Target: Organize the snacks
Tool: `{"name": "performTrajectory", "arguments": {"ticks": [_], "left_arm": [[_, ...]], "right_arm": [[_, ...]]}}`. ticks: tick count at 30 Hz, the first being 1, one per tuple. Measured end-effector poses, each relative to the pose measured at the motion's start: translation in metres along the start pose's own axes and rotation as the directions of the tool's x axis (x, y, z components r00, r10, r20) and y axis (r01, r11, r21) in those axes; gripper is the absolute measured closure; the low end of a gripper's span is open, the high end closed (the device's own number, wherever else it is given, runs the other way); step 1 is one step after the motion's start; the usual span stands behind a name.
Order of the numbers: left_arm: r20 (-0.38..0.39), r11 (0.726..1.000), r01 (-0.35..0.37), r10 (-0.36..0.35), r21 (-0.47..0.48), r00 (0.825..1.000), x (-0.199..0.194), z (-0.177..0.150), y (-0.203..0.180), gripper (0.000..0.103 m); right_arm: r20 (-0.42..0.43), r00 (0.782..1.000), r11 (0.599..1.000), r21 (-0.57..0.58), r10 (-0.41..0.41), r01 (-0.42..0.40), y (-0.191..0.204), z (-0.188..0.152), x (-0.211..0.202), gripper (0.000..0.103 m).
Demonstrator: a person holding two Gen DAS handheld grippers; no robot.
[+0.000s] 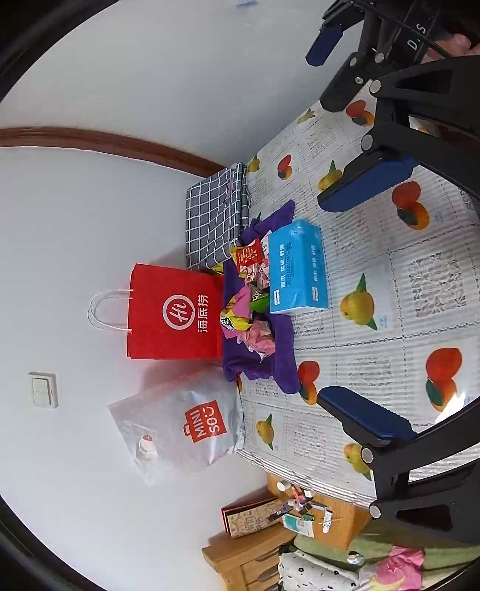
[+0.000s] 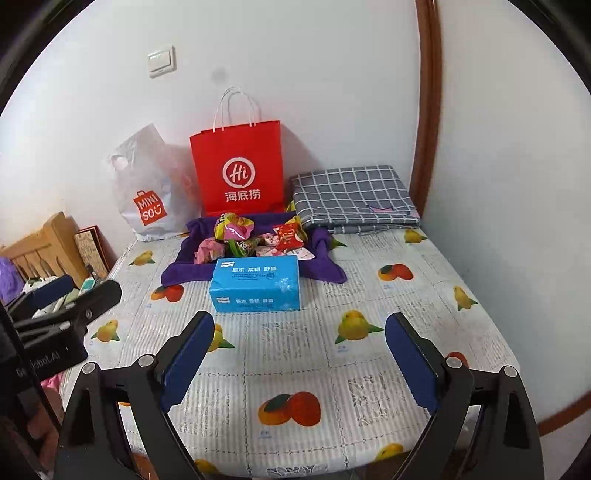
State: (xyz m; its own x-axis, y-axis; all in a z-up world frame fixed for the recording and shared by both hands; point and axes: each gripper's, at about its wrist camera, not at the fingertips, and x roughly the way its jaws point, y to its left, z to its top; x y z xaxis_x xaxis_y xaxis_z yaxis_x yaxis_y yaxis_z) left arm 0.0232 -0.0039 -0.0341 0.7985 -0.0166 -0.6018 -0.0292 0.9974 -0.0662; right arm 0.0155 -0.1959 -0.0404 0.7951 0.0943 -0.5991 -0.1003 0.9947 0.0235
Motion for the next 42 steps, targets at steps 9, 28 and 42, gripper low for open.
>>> {"name": "performTrajectory", "arguments": {"ticks": [9,28,42], "left_arm": [[0.014,1.000,-0.001,0.001,0.004,1.000,-0.012,-0.006,-0.001,0.007],[0.011,1.000,-0.016,0.016,-0.002,1.000,-0.016,-0.009,-0.001,0.007],[0.019,1.000,-0.017,0.017,0.000,1.000,-0.018,-0.009,-0.003,0.007]], "right_arm": [[0.015,1.000,1.000,0.002,-0.016,0.016,0.000,-0.008,-0.015,0.010],[0.026,1.000,1.000,0.009,-0.009,0.009,0.002,-0.016,-0.025,0.010],[0.028,1.000,1.000,0.026,-0.010,0.009,-0.002,-0.016,-0.024,0.010]]}}
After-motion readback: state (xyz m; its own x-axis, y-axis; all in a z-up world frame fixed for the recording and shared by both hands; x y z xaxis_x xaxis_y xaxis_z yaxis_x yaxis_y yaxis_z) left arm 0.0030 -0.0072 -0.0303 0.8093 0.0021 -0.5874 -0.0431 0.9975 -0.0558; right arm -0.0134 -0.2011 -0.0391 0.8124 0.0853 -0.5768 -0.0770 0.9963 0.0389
